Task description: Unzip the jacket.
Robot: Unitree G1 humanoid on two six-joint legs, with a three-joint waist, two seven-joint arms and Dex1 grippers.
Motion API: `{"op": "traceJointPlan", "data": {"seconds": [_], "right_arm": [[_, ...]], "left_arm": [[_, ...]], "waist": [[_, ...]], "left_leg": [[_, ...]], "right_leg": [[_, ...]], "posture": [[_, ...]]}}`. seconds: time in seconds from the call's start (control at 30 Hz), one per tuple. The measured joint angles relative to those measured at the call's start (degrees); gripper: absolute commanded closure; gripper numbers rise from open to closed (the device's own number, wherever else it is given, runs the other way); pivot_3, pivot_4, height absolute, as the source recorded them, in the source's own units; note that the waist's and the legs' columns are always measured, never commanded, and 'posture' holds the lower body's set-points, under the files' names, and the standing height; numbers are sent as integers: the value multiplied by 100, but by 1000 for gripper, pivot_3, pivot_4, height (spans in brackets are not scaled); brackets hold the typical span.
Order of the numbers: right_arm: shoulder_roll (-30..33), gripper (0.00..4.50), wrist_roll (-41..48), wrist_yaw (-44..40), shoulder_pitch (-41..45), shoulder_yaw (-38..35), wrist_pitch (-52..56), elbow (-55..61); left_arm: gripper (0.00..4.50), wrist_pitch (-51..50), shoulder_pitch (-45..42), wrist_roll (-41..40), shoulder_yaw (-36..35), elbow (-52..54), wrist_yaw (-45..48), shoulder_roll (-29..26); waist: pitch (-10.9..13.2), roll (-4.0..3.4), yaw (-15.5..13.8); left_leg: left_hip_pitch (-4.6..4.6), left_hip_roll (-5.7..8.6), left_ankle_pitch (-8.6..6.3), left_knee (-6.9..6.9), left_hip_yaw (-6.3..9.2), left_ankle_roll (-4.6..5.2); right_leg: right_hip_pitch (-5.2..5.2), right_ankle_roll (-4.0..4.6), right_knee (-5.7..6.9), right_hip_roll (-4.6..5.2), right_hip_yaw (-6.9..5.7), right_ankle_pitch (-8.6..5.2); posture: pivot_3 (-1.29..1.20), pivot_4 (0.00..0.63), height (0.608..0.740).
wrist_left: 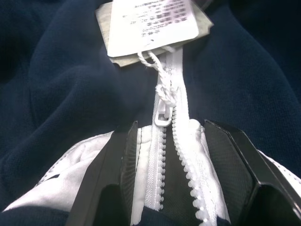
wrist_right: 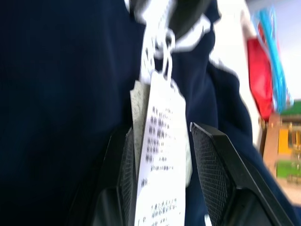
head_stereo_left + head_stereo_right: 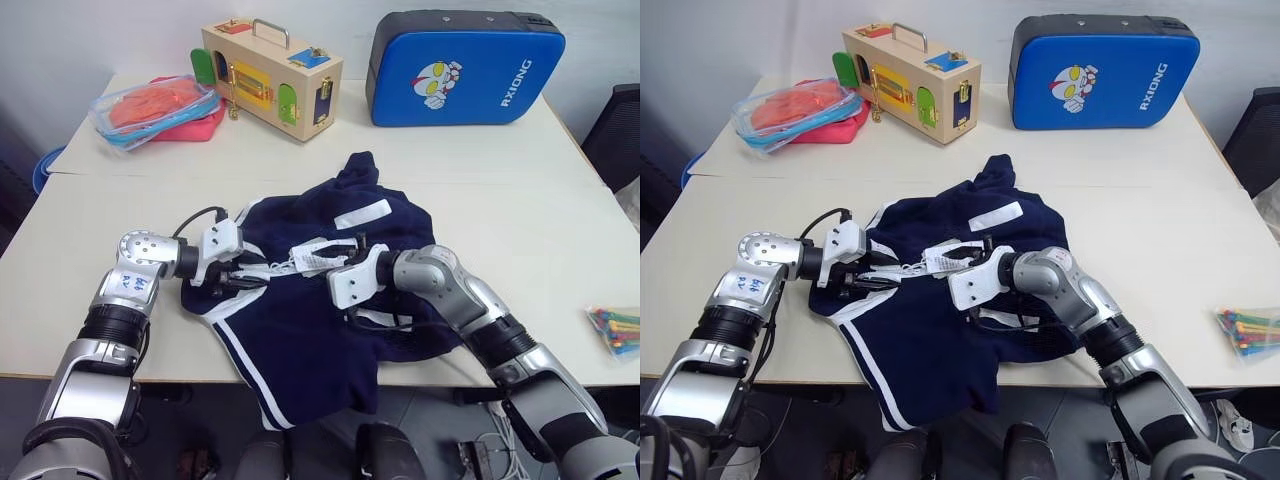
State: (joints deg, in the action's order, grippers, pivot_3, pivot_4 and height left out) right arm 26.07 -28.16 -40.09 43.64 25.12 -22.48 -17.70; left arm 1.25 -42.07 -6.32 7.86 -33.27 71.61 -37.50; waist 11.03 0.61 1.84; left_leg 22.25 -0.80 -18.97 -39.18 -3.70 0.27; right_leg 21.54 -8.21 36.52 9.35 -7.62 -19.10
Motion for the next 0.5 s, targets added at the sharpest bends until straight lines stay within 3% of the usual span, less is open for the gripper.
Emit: {"op": "traceJointPlan", "data": {"seconds": [0.07,0.27,0.5], "right_arm": [[-11,2543,-38,68,70,-7,72,-123],[-259,4482,28,85,58,5,181,-258],[-392,4482,144,97,58,-16,296,-264]], "left_arm": [[2191,2,0,0,0,-3,-3,3],[2191,12,0,2,0,-18,-25,16],[2191,25,0,6,-1,-25,-32,25]], "waist": [[0,0,2],[0,0,8],[0,0,7]], "left_leg": [[0,0,0,0,0,0],[0,0,0,0,1,0],[0,0,0,0,2,0]], "right_leg": [[0,0,0,0,-1,0],[0,0,0,0,-1,0],[0,0,0,0,-1,0]], "posture": [[0,150,740],[0,150,740],[0,150,740]]}}
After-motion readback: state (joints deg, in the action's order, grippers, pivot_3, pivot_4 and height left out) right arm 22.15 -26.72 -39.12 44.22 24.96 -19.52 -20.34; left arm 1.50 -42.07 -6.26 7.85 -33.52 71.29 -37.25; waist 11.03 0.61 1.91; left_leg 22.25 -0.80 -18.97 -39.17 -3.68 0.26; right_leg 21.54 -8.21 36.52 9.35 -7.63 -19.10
